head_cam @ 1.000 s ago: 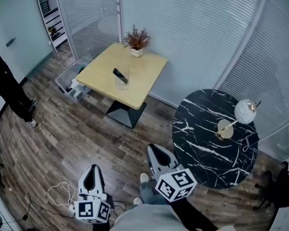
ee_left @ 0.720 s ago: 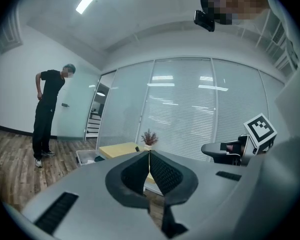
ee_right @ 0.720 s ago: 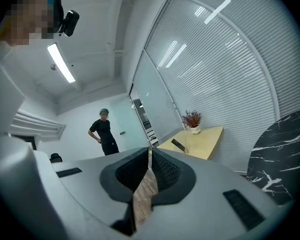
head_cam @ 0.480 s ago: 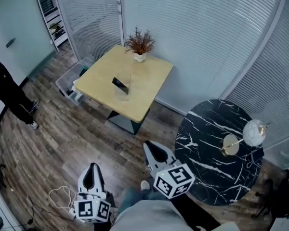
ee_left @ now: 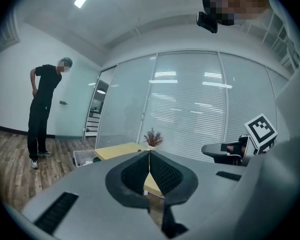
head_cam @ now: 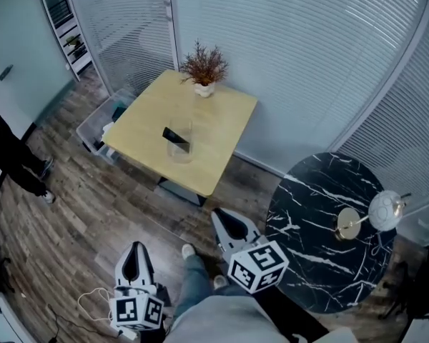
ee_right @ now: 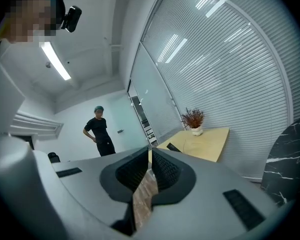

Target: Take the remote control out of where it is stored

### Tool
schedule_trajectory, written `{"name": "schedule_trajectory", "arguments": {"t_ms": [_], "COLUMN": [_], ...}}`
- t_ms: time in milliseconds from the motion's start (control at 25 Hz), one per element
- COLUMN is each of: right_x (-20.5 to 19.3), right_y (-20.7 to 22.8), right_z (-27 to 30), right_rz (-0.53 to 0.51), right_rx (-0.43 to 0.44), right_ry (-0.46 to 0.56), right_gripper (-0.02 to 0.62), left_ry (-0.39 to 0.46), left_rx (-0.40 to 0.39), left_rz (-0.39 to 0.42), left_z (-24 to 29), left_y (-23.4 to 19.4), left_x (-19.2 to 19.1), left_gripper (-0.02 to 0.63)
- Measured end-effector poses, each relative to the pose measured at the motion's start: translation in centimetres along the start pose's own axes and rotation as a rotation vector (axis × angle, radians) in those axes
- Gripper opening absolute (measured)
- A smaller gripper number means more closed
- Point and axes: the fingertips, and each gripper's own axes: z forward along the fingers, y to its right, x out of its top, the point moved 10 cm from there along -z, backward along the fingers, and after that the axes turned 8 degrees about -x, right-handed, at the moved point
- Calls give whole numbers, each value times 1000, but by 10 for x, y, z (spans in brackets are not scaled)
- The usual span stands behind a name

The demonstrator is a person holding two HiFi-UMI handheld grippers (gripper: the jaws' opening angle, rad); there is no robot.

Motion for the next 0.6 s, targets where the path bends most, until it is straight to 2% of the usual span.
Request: {"name": "schedule_trajectory", "arguments": {"t_ms": [600], "right_x": [33], "right_y": [-13], "right_z": [145], "right_rz": [17], "right_rx": [-98], "right_ry": [31], "right_gripper": [5], "left_ry": [-21], "left_rx": [-115], "left_rz": [26], "left_z": [125], "left_y": [-113], "left_x": [48], "left_gripper": [9]}}
